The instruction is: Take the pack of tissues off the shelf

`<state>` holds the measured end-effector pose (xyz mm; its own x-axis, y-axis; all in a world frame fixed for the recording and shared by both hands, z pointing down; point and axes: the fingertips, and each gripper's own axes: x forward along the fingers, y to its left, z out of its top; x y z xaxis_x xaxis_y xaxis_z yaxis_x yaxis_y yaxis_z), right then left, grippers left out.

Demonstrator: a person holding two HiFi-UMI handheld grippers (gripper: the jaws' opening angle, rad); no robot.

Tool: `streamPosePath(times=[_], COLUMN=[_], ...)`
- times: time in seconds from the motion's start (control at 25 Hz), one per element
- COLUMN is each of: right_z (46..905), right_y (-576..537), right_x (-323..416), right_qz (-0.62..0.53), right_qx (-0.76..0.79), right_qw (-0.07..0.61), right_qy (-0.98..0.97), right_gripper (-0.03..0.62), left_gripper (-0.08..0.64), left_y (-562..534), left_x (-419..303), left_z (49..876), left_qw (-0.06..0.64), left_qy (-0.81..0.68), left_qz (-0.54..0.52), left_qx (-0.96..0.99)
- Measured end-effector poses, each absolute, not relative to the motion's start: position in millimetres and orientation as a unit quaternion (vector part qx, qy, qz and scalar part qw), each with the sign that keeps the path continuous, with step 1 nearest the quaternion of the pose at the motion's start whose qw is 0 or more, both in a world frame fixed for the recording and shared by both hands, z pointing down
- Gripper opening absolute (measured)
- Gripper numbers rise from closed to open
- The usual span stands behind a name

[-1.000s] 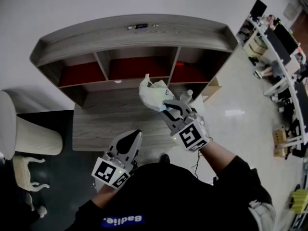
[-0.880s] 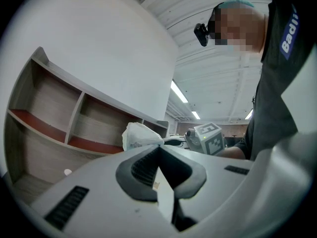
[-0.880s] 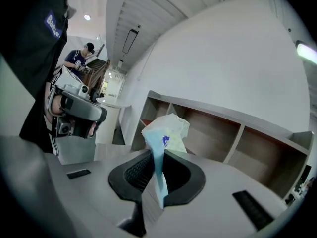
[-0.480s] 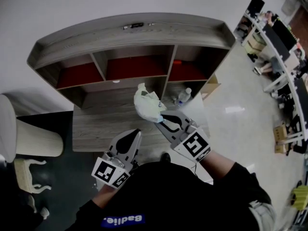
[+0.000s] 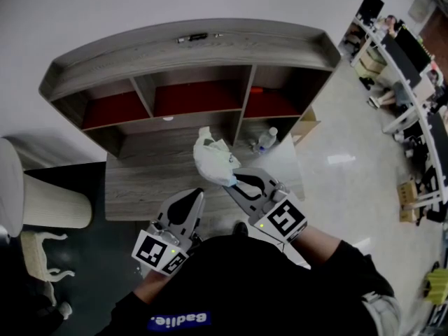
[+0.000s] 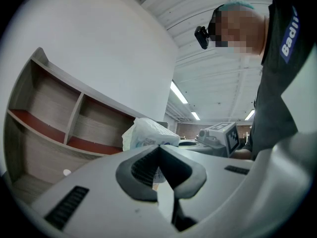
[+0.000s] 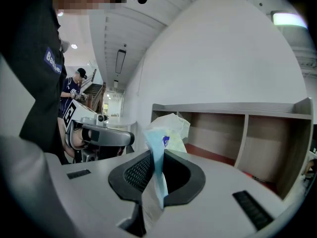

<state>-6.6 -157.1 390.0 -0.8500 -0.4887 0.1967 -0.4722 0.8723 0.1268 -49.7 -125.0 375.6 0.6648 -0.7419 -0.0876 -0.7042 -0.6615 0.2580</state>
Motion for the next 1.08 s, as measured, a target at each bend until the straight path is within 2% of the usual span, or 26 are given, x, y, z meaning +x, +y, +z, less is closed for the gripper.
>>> streamPosePath(times=[1.08], right_z=[396.3], right_y=[-159.9], right_x=[-8.6], right_qz=[-0.041], right_qx=[0.248], right_qw=[0.131], right_qy=[-0.959], right_gripper=[0.060], left_gripper=[0.002], left_y=[-127.8], left_x=[-50.3], left_z=[376.8], left_qw=[0.105], left_qy=[-0.387], left_qz=[-0.087], left_qx=[0.912])
